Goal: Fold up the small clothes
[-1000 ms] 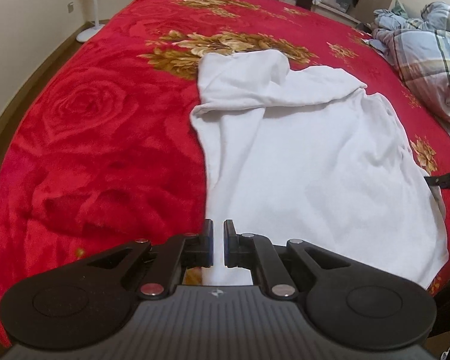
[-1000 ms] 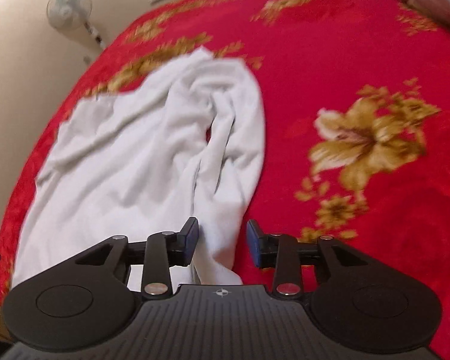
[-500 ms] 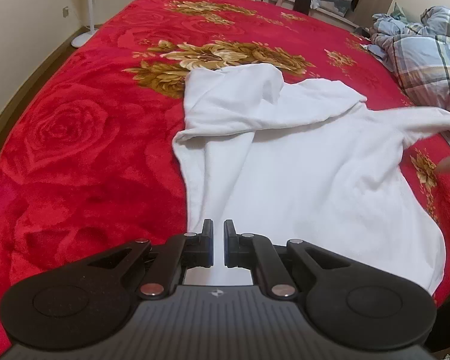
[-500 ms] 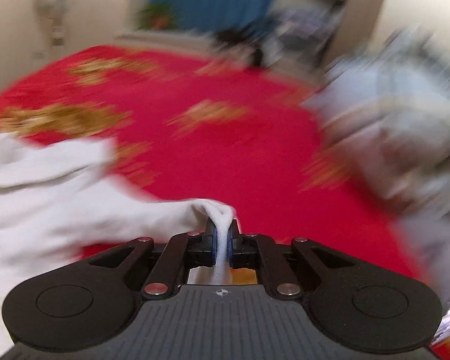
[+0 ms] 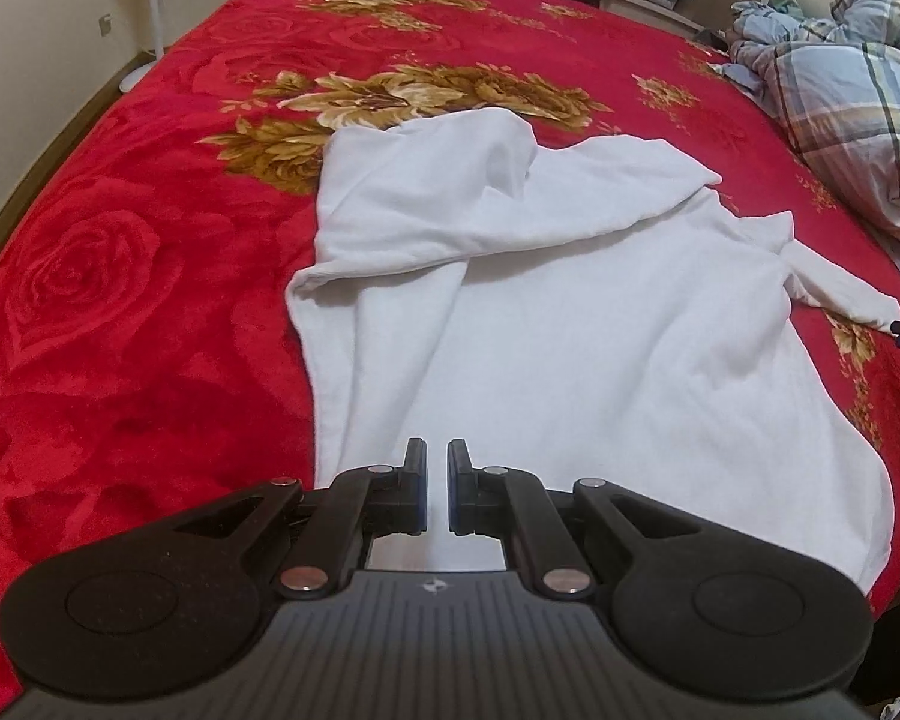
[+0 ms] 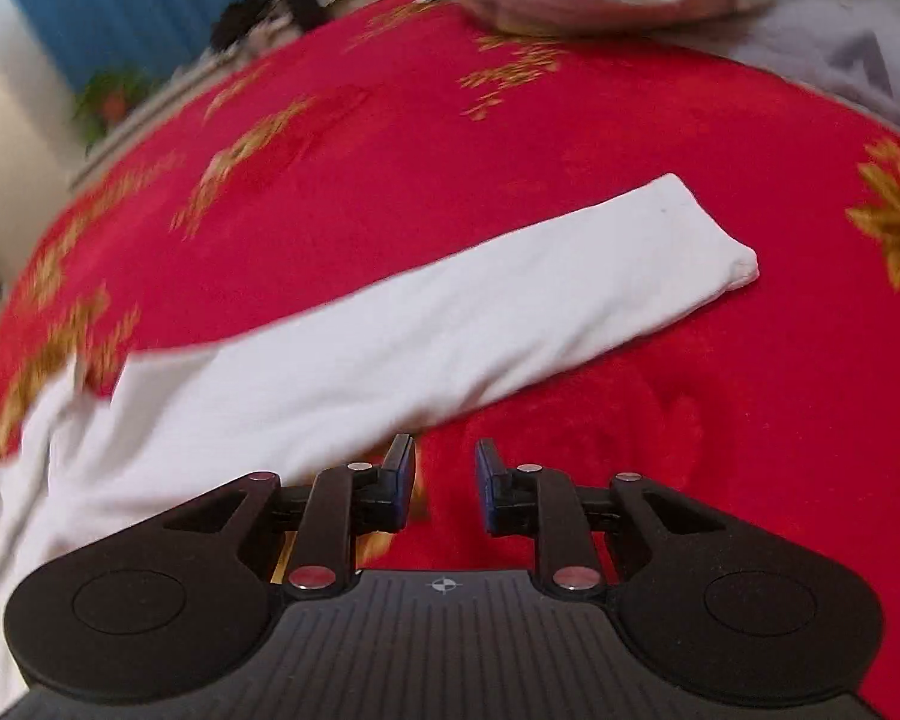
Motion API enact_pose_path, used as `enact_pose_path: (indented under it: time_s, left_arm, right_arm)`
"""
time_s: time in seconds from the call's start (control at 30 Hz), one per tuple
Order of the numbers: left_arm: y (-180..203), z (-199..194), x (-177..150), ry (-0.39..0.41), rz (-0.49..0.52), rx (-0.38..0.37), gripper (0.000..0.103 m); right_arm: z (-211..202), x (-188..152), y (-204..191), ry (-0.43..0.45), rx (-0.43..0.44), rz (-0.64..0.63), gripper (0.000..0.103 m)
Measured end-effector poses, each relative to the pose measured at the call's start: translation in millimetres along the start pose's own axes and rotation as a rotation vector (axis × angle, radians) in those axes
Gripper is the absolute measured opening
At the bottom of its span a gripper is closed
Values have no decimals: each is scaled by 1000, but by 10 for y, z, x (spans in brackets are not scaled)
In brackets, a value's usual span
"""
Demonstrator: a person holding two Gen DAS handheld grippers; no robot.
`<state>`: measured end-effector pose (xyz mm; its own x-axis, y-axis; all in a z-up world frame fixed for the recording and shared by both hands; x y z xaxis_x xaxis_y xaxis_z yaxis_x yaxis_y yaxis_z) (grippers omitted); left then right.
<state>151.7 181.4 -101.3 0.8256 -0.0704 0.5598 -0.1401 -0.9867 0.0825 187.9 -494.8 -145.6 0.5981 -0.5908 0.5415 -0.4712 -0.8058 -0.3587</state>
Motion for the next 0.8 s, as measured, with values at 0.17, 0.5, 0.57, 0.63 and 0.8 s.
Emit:
enact_pose_path:
  time_s: [0.17, 0.5, 0.57, 0.63, 0.8]
  left_arm:
    - [74, 104, 57, -11, 4, 2, 7]
    - [128, 325, 145, -39, 8, 13, 7]
    - [129, 344, 146, -42, 10, 11, 7]
    - [118, 358, 134, -48, 17, 11, 7]
    - [5, 328, 120, -43, 5, 15, 7]
  right_arm:
    - [331, 143, 199, 2, -11, 154, 32]
    - [563, 536, 441, 139, -59, 225, 5]
    - [501, 685, 502, 222, -79, 212, 5]
    - [525, 781, 567, 242, -74, 227, 5]
    - [599, 698, 332, 178, -98, 145, 13]
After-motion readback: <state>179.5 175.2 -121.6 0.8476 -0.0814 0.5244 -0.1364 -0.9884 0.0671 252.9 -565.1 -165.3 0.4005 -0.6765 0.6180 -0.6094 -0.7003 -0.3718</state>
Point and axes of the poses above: each gripper's, at about its wrist camera, not at the fingertips, and z roughly the way its jaws point, y to its right, x to its top, the point moved 7 cm from there along z, roughly the way its jaws point, and after that the axes turned 2 degrees about z, right-handed, at the moved point
